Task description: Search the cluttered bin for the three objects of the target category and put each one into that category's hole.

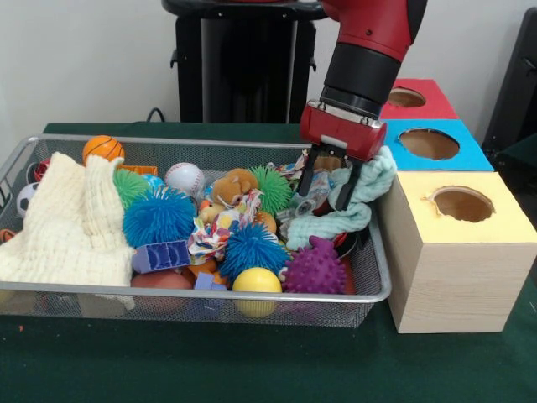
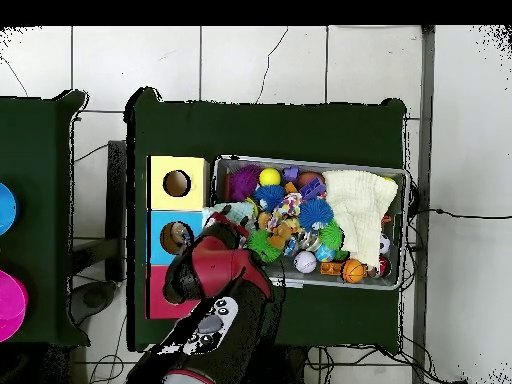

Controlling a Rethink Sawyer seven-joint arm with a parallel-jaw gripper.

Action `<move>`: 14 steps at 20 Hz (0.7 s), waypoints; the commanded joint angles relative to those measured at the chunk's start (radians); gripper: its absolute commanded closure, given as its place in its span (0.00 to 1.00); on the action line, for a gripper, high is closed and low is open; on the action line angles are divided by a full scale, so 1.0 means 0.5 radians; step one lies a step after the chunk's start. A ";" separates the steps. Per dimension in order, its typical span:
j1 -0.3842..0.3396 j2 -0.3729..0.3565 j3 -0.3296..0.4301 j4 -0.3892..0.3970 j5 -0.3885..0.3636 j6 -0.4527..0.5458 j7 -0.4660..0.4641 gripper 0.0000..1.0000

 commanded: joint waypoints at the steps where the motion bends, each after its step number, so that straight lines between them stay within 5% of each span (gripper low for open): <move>1: 0.014 0.112 0.110 0.078 0.140 0.357 0.246 0.00; 8: 0.060 0.236 0.018 0.071 0.196 0.321 0.284 0.00; 14: -0.136 0.232 0.315 0.167 0.246 0.323 0.286 0.00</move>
